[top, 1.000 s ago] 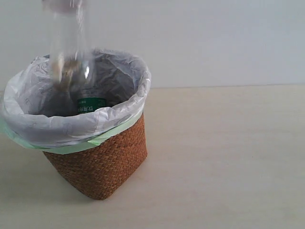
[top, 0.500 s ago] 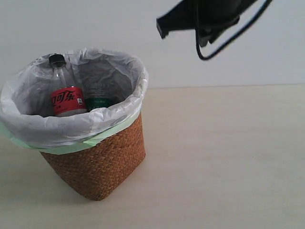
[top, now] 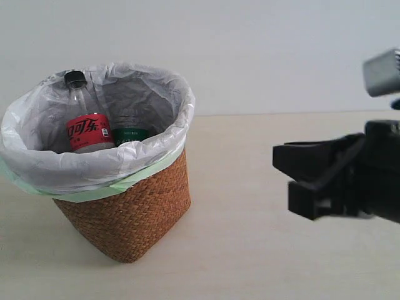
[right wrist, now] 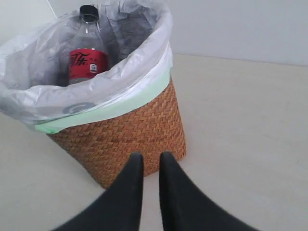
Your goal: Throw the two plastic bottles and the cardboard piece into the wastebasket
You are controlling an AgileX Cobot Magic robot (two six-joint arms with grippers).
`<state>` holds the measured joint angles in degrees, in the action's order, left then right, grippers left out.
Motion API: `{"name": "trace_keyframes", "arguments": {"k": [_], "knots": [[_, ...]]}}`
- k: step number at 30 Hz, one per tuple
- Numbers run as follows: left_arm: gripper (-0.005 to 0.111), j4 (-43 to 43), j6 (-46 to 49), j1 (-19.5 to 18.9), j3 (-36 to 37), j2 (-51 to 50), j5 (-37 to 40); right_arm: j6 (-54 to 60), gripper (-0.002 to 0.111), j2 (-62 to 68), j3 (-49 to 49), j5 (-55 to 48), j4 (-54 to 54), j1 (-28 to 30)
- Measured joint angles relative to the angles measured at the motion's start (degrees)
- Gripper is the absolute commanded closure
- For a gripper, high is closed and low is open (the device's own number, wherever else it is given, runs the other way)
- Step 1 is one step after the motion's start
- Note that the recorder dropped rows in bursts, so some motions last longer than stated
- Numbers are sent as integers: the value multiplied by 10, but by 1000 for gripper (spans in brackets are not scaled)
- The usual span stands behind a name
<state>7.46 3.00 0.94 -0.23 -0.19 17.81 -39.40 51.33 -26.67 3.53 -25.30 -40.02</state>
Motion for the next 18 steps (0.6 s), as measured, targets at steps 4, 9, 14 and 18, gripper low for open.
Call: {"name": "trace_keyframes", "arguments": {"k": [4, 9, 14, 18], "knots": [[103, 0, 0, 0, 0, 0, 0, -25, 99, -60, 55, 6, 2, 0], [103, 0, 0, 0, 0, 0, 0, -32, 99, -99, 85, 3, 3, 0], [103, 0, 0, 0, 0, 0, 0, -32, 99, -105, 85, 7, 3, 0], [103, 0, 0, 0, 0, 0, 0, -34, 99, -105, 85, 7, 3, 0]]}}
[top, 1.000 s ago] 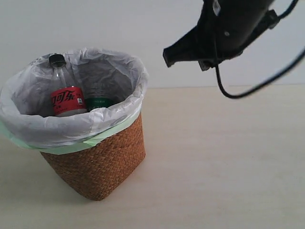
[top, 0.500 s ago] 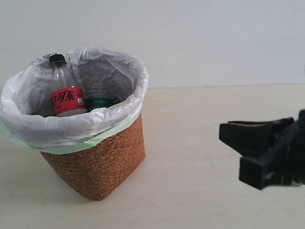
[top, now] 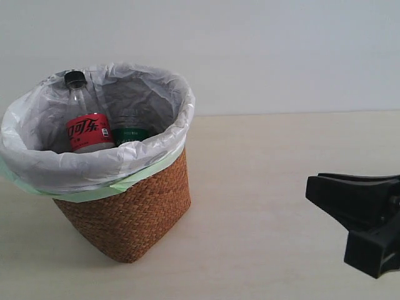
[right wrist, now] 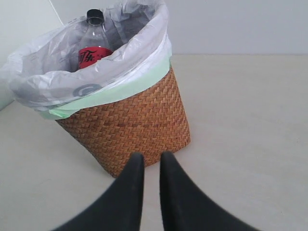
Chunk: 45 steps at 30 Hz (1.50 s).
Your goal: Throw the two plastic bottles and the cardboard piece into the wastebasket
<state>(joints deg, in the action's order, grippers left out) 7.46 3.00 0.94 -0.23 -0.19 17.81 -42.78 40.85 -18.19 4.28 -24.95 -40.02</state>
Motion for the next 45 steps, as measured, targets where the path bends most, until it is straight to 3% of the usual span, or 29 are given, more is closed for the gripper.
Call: {"name": "trace_keyframes", "arguments": {"k": [12, 28, 34, 38, 45], "knots": [[103, 0, 0, 0, 0, 0, 0, 10, 99, -15, 2, -1, 2, 1], [103, 0, 0, 0, 0, 0, 0, 7, 99, -393, 116, -54, 7, 137], [103, 0, 0, 0, 0, 0, 0, -42, 99, -405, 121, -43, 7, 151], [103, 0, 0, 0, 0, 0, 0, -54, 99, -405, 121, -47, 7, 205], [103, 0, 0, 0, 0, 0, 0, -54, 99, -406, 121, -203, 7, 301]]}}
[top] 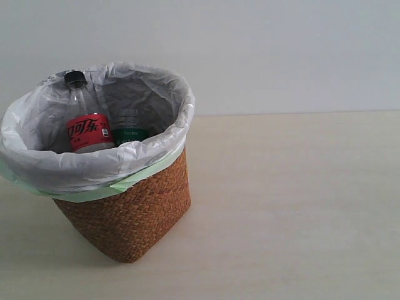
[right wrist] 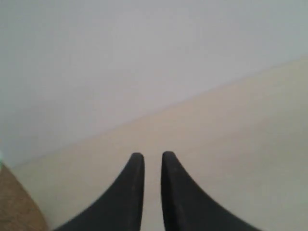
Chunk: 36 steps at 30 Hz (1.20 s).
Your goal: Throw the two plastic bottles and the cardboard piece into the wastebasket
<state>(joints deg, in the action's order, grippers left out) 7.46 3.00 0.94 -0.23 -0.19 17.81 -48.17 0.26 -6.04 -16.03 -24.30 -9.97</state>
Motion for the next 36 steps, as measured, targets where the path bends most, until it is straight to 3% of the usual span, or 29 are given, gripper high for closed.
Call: {"name": "trace_keyframes", "arguments": {"k": [7, 21, 28, 36], "knots": [[103, 0, 0, 0, 0, 0, 0, 40, 99, 0, 0, -148, -2, 5], [103, 0, 0, 0, 0, 0, 0, 75, 99, 0, 14, -42, 70, 5], [103, 0, 0, 0, 0, 0, 0, 297, 99, 0, 57, 35, 248, 5], [103, 0, 0, 0, 0, 0, 0, 430, 99, 0, 58, -10, 278, 5]]}}
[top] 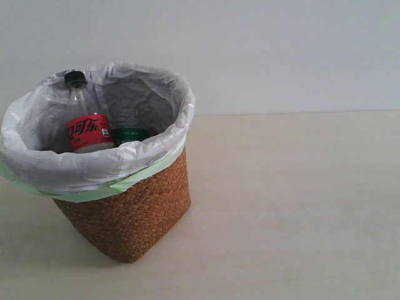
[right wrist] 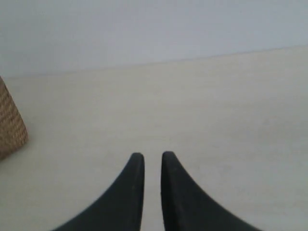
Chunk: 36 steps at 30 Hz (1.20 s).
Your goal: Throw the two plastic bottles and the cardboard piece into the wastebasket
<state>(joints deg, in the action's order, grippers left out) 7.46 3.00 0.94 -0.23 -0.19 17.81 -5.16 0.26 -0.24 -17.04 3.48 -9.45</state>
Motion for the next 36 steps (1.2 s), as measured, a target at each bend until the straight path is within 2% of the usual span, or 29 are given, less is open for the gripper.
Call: {"name": "trace_keyframes", "arguments": {"k": [6, 36], "knots": [[103, 0, 0, 0, 0, 0, 0, 52, 99, 0, 1, -28, 0, 0], [103, 0, 0, 0, 0, 0, 0, 56, 99, 0, 3, -32, 0, 0]]}}
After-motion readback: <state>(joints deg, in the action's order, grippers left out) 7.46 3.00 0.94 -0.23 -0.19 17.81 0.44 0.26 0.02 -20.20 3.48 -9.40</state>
